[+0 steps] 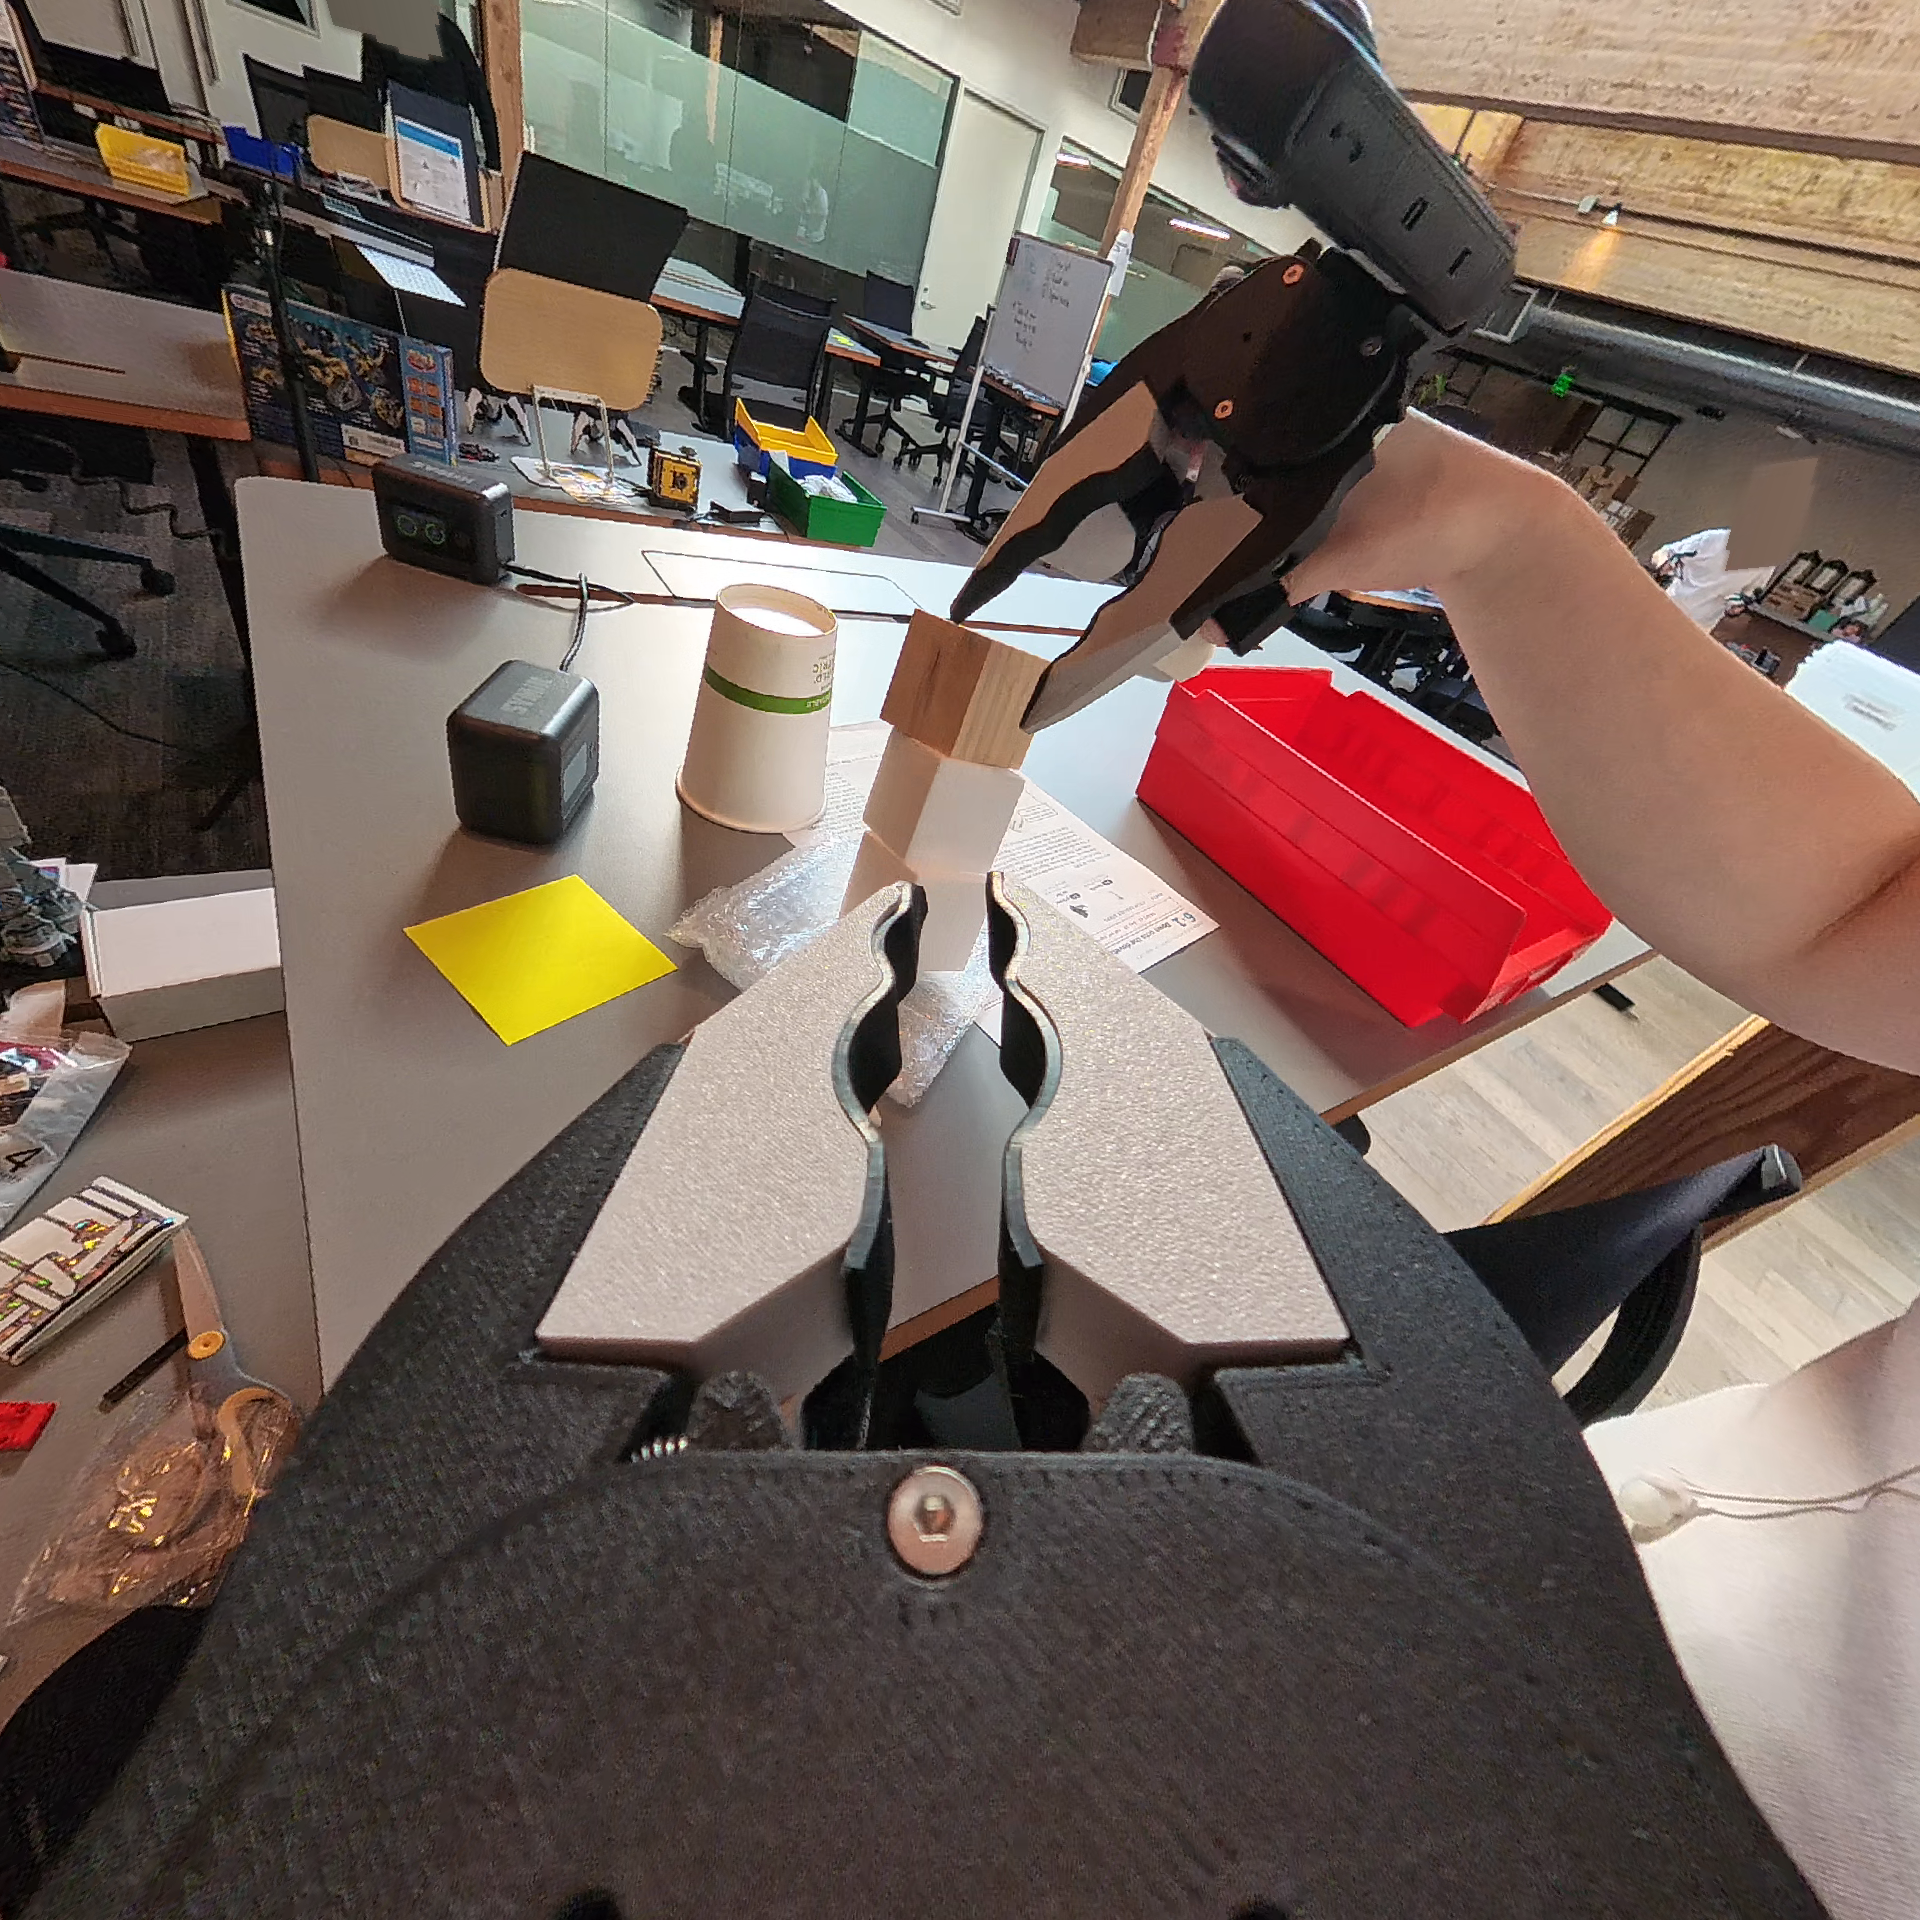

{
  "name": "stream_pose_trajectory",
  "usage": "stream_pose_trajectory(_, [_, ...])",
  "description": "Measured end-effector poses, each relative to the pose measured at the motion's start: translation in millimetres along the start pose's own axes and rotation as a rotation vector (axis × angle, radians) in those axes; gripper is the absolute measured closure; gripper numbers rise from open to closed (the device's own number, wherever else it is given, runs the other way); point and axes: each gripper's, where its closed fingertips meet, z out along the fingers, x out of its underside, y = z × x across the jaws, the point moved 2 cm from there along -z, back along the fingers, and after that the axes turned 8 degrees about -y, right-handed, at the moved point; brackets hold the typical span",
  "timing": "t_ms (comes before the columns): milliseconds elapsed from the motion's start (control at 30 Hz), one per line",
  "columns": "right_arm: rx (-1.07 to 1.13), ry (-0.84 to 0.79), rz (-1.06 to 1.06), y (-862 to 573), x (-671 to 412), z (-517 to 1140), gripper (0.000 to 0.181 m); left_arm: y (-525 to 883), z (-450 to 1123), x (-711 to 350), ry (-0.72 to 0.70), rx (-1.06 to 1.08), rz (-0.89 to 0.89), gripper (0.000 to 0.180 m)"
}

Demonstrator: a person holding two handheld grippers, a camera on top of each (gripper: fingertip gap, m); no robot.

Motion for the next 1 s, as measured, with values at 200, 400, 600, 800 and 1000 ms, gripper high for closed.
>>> stream_pose_trajectory(200, [0.047, -0.046, 0.059, -18, 25, -16, 0.123, -4, 6, -1, 0.013, 0.013, 0.005, 0.169])
stream_pose_trajectory(400, [0.219, -0.123, 0.299, -76, 110, -75, 0.126, -2, 7, 7, 0.058, 0.000, 0.007, 0.169])
stream_pose_trajectory(600, [0.208, -0.083, 0.369, -97, 173, -54, 0.126, -3, 43, 22, 0.127, 0.031, 0.052, 0.152])
stream_pose_trajectory(800, [0.367, -0.054, 0.544, -173, 175, 0, 0.111, 10, 162, 71, 0.341, 0.111, 0.333, 0.110])
stream_pose_trajectory(1000, [0.517, -0.038, 0.764, -225, 178, 58, 0.095, 27, 238, 132, 0.579, 0.156, 0.464, 0.101])
